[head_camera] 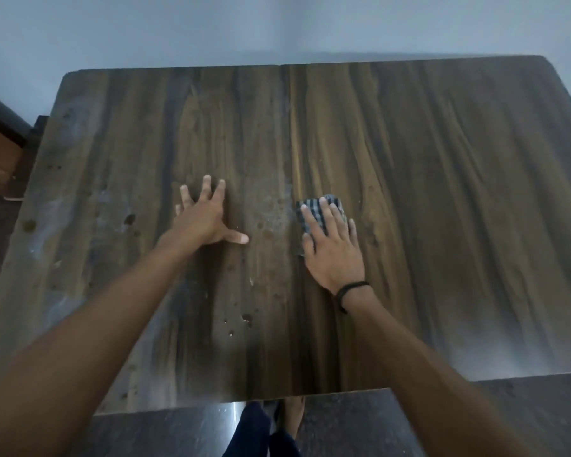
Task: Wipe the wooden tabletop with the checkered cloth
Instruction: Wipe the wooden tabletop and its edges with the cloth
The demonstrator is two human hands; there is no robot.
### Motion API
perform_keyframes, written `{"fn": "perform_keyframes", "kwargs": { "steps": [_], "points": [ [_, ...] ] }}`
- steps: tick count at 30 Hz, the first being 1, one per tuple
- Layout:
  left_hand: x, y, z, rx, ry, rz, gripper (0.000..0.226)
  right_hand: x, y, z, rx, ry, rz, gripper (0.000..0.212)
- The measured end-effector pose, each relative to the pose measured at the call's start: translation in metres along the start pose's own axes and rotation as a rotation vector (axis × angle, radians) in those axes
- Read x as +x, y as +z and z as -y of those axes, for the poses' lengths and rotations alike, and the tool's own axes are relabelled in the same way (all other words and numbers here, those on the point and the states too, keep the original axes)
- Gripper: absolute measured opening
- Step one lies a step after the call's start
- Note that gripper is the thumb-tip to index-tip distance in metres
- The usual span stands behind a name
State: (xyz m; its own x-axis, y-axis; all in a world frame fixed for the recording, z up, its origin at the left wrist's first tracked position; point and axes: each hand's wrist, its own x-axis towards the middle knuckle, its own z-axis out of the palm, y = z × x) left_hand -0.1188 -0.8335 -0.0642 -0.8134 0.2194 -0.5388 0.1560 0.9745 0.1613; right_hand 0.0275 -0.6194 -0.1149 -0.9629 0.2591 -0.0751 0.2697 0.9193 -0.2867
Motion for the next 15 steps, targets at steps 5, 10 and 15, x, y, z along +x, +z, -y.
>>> {"fn": "perform_keyframes", "kwargs": {
  "steps": [5, 10, 15],
  "points": [
    [0.040, -0.038, 0.014, 0.014, 0.038, 0.094, 0.146, -0.010, 0.008, 0.025, -0.020, -0.266, 0.110, 0.054],
    [0.057, -0.052, 0.025, 0.067, 0.087, 0.127, 0.149, 0.039, 0.003, 0.033, 0.034, 0.054, 0.014, 0.058],
    [0.074, -0.062, 0.035, 0.065, 0.098, 0.112, 0.148, 0.041, 0.004, 0.028, -0.035, -0.262, 0.089, 0.054]
  ]
}}
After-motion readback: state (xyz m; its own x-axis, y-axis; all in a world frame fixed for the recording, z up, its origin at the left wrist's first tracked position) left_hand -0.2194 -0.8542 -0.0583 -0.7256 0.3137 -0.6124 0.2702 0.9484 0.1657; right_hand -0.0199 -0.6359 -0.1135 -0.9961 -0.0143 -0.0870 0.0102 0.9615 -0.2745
